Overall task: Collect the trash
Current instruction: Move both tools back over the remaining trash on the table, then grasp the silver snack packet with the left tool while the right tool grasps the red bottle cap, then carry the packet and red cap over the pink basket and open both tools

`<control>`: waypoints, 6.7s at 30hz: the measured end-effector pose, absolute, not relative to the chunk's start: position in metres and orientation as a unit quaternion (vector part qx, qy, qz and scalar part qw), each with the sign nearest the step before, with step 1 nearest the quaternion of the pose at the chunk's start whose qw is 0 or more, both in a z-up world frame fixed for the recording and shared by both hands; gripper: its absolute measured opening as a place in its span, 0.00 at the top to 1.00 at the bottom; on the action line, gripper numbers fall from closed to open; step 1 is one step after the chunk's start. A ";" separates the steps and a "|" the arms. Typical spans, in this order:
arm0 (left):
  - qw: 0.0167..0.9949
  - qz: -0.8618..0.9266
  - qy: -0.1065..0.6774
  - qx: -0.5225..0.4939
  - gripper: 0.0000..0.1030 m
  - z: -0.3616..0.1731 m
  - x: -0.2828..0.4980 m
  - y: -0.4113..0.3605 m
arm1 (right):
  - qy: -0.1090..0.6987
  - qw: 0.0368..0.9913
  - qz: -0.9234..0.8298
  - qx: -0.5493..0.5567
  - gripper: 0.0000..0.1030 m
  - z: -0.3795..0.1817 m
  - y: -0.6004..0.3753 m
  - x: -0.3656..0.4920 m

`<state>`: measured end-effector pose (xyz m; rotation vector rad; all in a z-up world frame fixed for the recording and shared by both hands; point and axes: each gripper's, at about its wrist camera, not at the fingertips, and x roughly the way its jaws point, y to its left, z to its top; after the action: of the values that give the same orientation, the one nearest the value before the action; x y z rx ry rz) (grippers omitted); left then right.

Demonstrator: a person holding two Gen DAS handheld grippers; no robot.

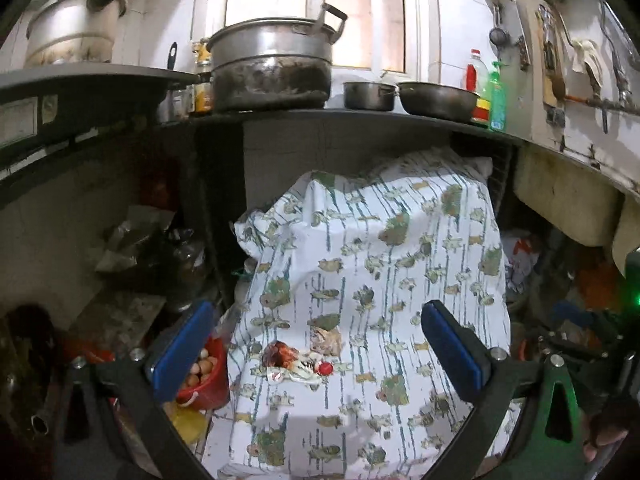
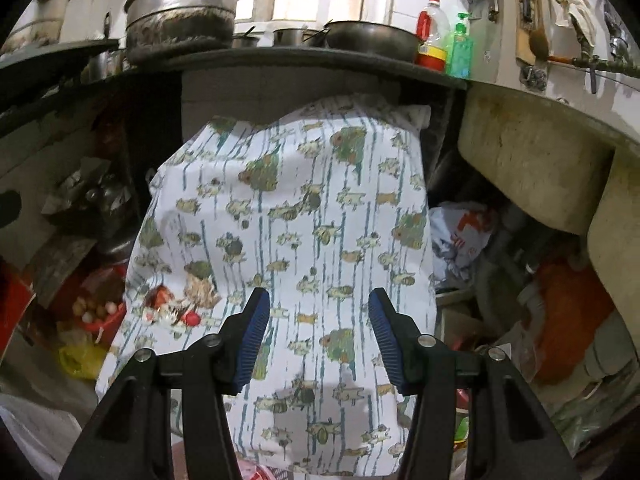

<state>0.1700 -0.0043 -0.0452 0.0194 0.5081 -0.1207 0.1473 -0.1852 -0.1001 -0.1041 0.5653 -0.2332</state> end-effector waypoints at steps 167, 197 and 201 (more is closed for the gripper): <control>0.732 -0.140 0.654 -0.132 0.65 -0.449 0.124 -0.040 | 0.579 0.757 -0.051 0.298 0.71 -0.429 -0.176 0.104; 0.699 -0.121 0.705 0.023 0.15 -0.536 0.091 -0.068 | 0.581 0.722 -0.085 0.365 0.40 -0.523 -0.205 0.112; 0.717 -0.111 0.688 0.024 0.15 -0.512 0.092 -0.062 | 0.560 0.741 -0.088 0.361 0.40 -0.496 -0.205 0.106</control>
<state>0.0923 -0.0617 -0.5125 0.0540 1.5224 -0.2458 0.1055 -0.2052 -0.4962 0.7927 1.2272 -0.1919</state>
